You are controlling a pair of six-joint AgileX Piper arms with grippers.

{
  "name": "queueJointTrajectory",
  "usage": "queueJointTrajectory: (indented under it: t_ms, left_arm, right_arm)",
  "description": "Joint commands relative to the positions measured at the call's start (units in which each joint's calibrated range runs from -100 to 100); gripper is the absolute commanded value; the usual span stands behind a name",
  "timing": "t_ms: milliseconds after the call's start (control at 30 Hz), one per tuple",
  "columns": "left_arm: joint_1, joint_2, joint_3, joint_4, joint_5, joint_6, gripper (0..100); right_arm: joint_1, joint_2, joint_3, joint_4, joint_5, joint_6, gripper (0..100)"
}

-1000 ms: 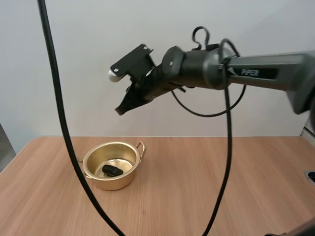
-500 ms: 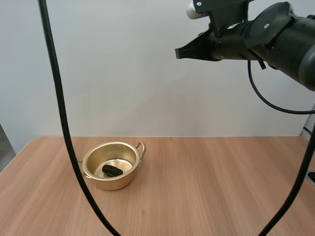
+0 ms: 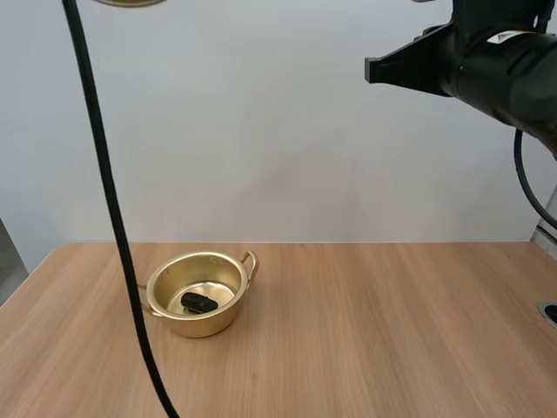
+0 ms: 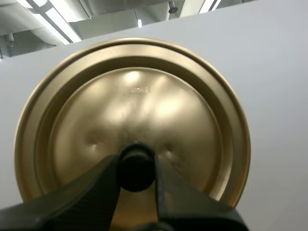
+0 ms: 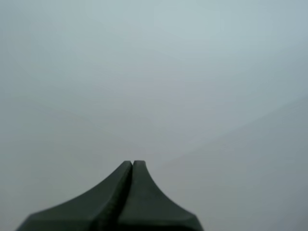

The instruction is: Open the pot, put the car inside, and close it

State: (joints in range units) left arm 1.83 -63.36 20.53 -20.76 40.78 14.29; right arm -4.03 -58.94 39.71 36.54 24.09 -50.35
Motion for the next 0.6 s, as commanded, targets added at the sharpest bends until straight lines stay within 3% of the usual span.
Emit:
queueJointTrajectory:
  t_ms: [0,267,433,567]
  left_arm:
    - [-0.01,-4.4,21.2,-0.1,-5.5,0.0,0]
    - [0.53,-8.8,38.4,0.0,-10.0,1.3,0]
    - [1.5,-7.0,42.4,-0.1,-7.7,3.1,0]
    - [1.5,-3.2,41.5,-0.1,-3.2,4.8,0]
  right_arm:
    - [0.0,0.0,0.5,-0.1,-0.1,0.0,0]
    - [0.0,0.0,0.8,0.5,1.1,0.0,0]
    - [0.0,0.0,0.8,0.5,4.6,0.0,0]
    - [0.0,0.0,0.8,1.1,7.7,0.0,0]
